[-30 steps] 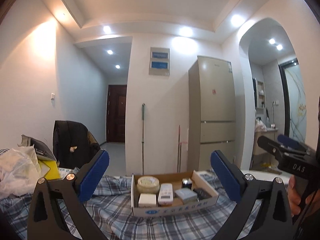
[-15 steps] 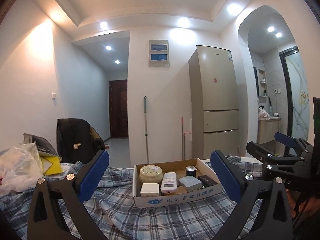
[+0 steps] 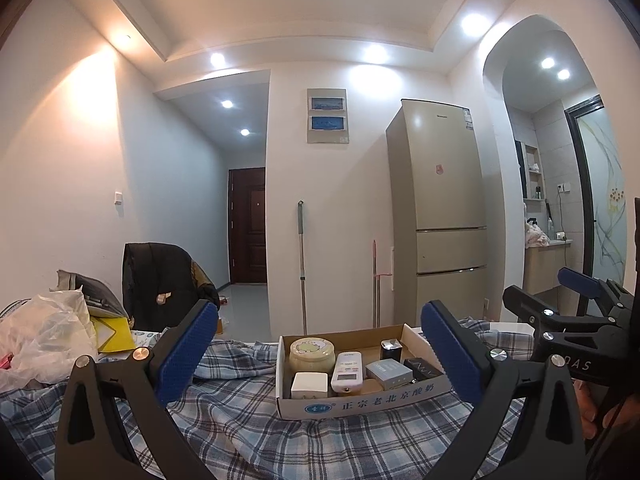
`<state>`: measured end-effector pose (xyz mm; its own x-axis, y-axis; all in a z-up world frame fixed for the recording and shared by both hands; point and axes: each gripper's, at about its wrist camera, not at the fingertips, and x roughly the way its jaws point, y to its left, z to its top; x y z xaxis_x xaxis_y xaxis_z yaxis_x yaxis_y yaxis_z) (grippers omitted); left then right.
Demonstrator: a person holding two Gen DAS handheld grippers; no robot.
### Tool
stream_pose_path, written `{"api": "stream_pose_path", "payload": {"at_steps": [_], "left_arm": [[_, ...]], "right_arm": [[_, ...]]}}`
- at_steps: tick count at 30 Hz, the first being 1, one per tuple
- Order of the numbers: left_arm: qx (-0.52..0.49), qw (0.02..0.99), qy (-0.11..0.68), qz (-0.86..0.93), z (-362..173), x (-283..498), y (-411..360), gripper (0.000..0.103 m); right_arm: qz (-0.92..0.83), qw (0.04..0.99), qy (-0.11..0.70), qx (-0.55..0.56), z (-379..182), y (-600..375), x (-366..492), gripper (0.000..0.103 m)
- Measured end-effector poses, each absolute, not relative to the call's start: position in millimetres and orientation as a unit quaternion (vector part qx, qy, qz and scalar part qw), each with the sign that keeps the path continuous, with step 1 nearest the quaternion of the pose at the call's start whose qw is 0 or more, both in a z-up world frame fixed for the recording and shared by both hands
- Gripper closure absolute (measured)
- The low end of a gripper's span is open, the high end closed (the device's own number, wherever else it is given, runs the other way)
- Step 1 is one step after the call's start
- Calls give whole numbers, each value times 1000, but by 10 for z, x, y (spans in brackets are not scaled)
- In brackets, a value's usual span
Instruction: Organize rigid objects
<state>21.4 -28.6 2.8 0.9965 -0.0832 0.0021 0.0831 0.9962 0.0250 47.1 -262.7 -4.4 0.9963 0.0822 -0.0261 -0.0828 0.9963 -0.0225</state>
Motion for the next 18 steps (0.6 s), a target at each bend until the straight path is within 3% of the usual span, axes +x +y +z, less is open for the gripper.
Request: {"api": "stream_pose_path", "payload": {"at_steps": [18], "left_arm": [[8,999,-4,-33,65,178,-296,0]], "right_arm": [[39,999,18,-7,-39,-2631,501,0]]}}
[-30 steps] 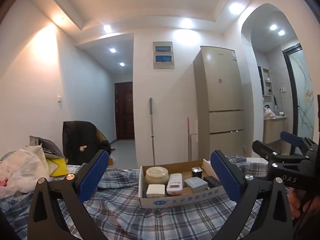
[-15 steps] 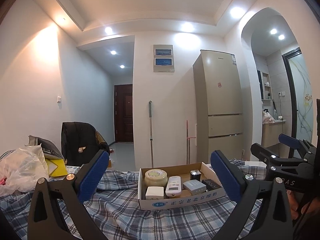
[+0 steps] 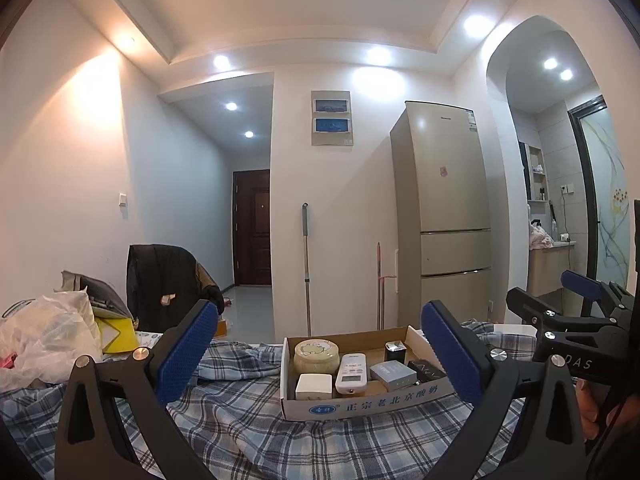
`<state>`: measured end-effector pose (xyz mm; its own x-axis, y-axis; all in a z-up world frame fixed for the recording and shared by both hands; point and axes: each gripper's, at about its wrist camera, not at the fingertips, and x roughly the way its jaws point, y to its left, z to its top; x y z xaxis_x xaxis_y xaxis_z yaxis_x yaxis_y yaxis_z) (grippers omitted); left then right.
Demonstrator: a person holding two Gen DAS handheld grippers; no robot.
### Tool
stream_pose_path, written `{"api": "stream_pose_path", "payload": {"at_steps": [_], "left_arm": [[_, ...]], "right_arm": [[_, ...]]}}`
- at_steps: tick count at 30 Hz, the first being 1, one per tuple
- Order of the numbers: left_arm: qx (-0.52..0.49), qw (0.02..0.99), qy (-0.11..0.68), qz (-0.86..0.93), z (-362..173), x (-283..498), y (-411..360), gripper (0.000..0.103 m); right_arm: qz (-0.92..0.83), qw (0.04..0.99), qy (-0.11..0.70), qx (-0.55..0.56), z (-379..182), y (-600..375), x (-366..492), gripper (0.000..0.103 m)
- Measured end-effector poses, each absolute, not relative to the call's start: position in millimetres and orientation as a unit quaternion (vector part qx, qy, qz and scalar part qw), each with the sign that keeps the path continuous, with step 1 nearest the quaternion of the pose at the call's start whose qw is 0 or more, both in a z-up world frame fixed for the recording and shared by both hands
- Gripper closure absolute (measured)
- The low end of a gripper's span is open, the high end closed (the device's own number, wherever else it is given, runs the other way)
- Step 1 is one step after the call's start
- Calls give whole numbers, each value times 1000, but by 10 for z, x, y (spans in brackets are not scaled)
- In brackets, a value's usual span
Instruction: Organize rigid objects
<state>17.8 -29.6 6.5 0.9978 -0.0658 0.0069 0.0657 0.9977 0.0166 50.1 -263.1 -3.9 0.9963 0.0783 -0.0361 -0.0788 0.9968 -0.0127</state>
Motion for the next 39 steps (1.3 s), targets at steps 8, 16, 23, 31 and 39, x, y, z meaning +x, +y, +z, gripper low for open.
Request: {"api": "stream_pose_path", "payload": {"at_steps": [8,16,23,31,39], "left_arm": [[7,999,-3,-33,62,194,-288,0],[6,999,-3,-33,59,188,-289,0],[6,999,-2,-32,58,189,-289,0],[7,999,-1,-32,40,203,-282,0],[6,999,-1,-32,40,202,-284,0]], "right_arm": [[39,999,16,-9,-45,-2631,497,0],[39,999,16,-9,-45,-2631,493,0],[39,999,16,-9,-47,-2631,494,0],[39,999,16,-9,-47,-2631,493,0],[39,999,16,-9,-48,-2630,495,0]]}}
